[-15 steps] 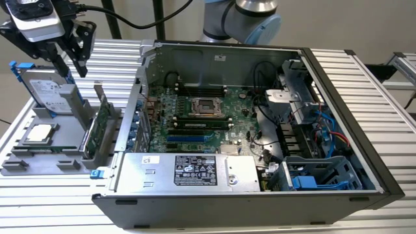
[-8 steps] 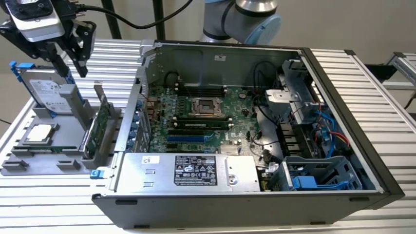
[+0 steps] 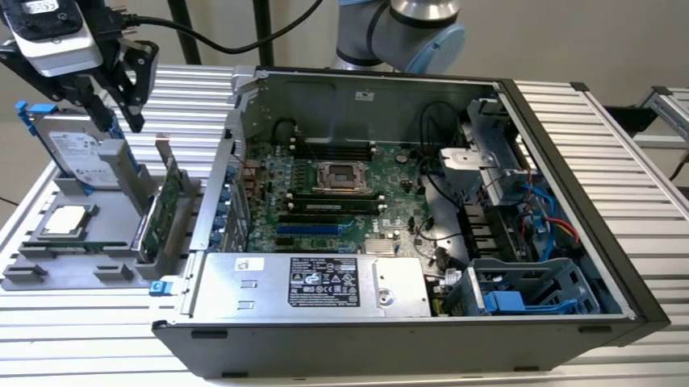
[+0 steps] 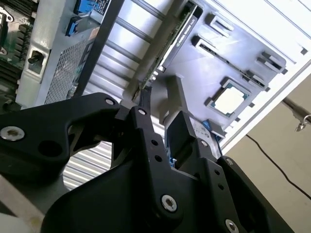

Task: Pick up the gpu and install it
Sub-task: 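Reach for the gpu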

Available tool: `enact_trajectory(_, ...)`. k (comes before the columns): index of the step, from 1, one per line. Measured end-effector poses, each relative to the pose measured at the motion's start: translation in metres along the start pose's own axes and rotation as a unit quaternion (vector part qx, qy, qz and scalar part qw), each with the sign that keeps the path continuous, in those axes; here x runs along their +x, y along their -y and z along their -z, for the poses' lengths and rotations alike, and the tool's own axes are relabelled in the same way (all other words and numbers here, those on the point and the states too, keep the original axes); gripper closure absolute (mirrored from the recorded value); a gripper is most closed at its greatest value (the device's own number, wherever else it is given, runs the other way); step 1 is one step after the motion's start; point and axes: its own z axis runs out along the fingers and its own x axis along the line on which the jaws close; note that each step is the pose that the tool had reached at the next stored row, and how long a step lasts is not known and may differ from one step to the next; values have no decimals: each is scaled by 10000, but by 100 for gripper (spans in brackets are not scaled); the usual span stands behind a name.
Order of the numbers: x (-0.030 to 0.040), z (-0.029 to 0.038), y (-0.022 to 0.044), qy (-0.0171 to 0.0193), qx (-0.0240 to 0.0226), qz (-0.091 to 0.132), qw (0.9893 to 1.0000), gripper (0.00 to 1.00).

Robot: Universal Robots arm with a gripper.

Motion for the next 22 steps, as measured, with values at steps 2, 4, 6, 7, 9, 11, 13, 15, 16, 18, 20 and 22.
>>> enact_trajectory(2, 0, -4, 19, -11, 1, -28, 10000, 0)
enact_trajectory(4, 0, -9, 25, -16, 2, -33, 10000, 0)
enact_trajectory(6, 0, -10, 27, -19, 3, -34, 10000, 0)
enact_trajectory(7, 0, -11, 28, -19, 2, -34, 10000, 0)
enact_trajectory(9, -1, -12, 29, -18, 2, -33, 10000, 0)
enact_trajectory(11, 0, -16, 29, -19, 2, -33, 10000, 0)
enact_trajectory(13, 0, -25, 30, -23, 2, -34, 10000, 0)
enact_trajectory(15, 0, -37, 31, -30, 4, -34, 10000, 0)
enact_trajectory(16, 1, -42, 32, -31, 4, -34, 10000, 0)
enact_trajectory(18, 1, -54, 33, -34, 4, -34, 10000, 0)
enact_trajectory(20, 1, -66, 34, -35, 5, -34, 10000, 0)
enact_trajectory(22, 1, -74, 35, -35, 5, -34, 10000, 0)
